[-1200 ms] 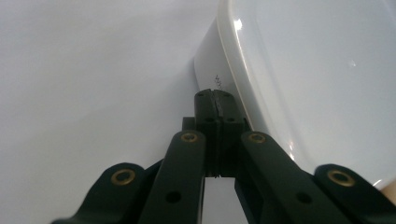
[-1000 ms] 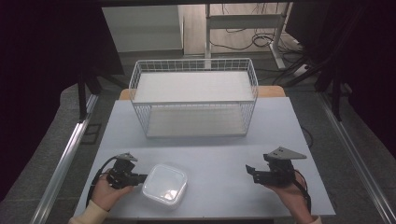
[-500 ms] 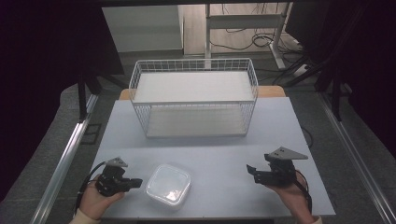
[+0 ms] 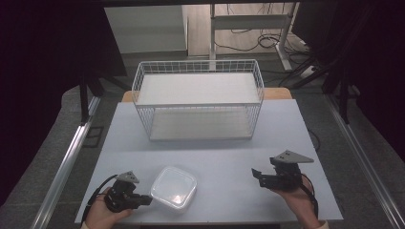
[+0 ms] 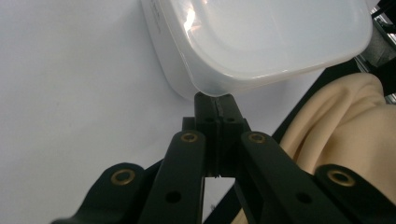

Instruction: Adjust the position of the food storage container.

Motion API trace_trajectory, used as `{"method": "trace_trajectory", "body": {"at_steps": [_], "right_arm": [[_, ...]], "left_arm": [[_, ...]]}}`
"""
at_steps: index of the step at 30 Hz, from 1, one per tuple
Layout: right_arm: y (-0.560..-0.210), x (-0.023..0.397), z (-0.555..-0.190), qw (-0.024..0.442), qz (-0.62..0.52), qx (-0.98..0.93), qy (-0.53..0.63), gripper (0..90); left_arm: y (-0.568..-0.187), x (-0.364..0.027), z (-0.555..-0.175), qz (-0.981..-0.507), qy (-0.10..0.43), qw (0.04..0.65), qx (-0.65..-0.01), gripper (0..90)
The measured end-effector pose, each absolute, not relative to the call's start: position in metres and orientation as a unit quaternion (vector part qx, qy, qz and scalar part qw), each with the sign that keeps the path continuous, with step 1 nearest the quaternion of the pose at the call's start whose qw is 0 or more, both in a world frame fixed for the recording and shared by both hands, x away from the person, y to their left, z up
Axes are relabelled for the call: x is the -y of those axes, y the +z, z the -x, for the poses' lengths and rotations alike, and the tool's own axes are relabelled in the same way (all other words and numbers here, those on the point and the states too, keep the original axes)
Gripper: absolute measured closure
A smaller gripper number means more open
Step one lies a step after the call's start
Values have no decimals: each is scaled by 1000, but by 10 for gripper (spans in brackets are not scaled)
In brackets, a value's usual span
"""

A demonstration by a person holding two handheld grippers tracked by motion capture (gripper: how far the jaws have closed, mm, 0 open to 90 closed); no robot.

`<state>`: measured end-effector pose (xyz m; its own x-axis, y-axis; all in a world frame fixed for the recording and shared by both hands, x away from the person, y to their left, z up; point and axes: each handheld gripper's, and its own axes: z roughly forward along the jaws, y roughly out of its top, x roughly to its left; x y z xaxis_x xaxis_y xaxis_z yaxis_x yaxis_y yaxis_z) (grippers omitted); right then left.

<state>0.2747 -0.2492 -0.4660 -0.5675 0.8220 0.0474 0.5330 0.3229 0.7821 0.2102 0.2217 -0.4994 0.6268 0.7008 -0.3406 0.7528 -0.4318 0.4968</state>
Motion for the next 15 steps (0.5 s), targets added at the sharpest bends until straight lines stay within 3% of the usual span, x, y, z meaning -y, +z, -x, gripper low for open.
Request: {"method": "trace_trajectory", "body": {"at_steps": [15], "right_arm": [[-468,251,-276,182,-430,-792,393,184]], "left_arm": [[-499,-193,-253,-851,-22,312,-422,900]]}}
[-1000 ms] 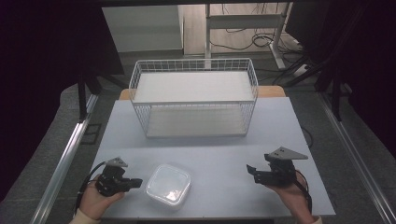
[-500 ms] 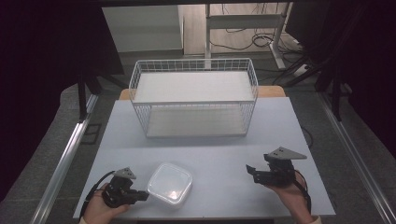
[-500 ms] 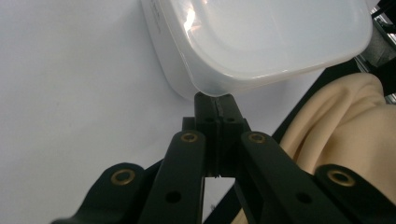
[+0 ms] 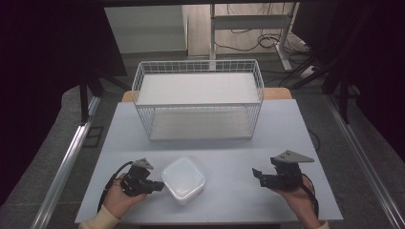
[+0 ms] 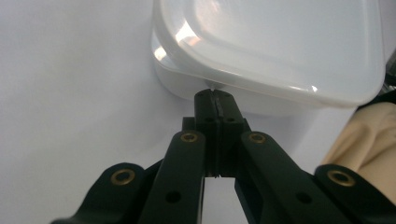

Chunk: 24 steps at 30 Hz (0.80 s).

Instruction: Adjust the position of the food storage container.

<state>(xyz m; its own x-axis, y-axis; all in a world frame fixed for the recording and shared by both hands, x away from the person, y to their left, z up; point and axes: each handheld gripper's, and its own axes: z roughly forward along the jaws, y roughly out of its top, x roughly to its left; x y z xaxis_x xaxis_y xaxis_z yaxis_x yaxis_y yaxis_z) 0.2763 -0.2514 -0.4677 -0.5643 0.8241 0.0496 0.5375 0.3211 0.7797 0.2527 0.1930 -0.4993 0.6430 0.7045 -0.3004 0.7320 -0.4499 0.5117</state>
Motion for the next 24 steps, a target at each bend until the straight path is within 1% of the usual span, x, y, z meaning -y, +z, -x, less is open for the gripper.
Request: {"method": "trace_trajectory", "body": {"at_steps": [8,24], "right_arm": [[-467,253,-276,182,-432,-791,394,184],[-467,253,-277,181,-431,-791,394,185]], "left_arm": [[-499,-182,-277,-848,-23,315,-426,900],[-499,-172,-295,-842,-14,323,-433,899]]}}
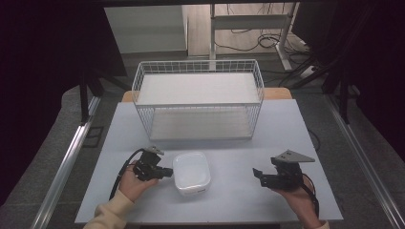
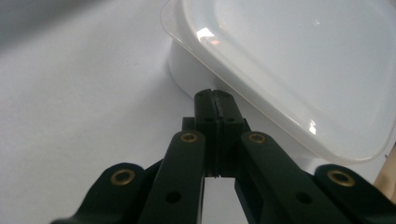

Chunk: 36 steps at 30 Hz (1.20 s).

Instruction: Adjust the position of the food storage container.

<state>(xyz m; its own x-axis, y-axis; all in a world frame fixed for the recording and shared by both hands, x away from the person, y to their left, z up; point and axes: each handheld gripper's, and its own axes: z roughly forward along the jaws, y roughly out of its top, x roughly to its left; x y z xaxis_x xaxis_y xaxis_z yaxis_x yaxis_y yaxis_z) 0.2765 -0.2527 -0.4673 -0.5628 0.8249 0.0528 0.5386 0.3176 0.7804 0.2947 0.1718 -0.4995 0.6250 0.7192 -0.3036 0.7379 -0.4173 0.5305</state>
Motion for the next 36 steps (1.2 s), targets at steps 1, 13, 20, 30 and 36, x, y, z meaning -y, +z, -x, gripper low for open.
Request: {"method": "trace_trajectory", "body": {"at_steps": [1,13,20,30,36], "right_arm": [[-467,252,-276,181,-431,-791,395,184],[-467,251,-275,180,-427,-794,394,187],[-462,246,-272,174,-425,-792,403,187],[-455,228,-273,141,-417,-784,438,171],[-442,209,-281,122,-416,-777,456,173]], "left_arm": [[-499,-170,-296,-842,-13,323,-433,899],[-501,-161,-305,-834,-6,336,-437,898],[-489,-173,-295,-828,17,351,-438,892],[-457,-189,-276,-788,55,408,-457,467],[-448,-186,-270,-783,57,426,-450,346]]}}
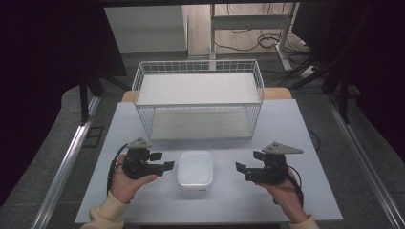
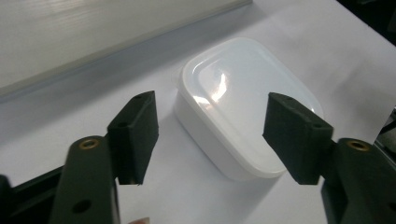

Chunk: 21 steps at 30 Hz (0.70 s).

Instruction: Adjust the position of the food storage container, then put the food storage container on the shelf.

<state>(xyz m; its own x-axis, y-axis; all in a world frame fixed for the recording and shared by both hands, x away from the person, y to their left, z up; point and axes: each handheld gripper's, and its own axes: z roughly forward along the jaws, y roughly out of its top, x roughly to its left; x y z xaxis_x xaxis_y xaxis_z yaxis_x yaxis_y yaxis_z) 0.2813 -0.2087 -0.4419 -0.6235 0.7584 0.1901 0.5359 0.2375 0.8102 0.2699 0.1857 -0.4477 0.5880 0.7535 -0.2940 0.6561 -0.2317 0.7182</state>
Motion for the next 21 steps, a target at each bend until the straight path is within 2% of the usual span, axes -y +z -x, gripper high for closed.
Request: {"method": "trace_trajectory", "body": {"at_steps": [3,4,14,21], "right_arm": [[-443,198,-284,110,-407,-784,455,175],[-445,196,-284,106,-407,-785,455,175],[-446,190,-291,87,-416,-788,446,164],[-445,168,-303,33,-415,-789,451,204]], "left_arm": [[-450,-188,-269,-769,38,441,-460,325],[-454,-188,-270,-764,15,446,-465,324],[-453,-194,-272,-732,-21,473,-489,318],[-456,-186,-283,-718,-46,479,-502,326]]}}
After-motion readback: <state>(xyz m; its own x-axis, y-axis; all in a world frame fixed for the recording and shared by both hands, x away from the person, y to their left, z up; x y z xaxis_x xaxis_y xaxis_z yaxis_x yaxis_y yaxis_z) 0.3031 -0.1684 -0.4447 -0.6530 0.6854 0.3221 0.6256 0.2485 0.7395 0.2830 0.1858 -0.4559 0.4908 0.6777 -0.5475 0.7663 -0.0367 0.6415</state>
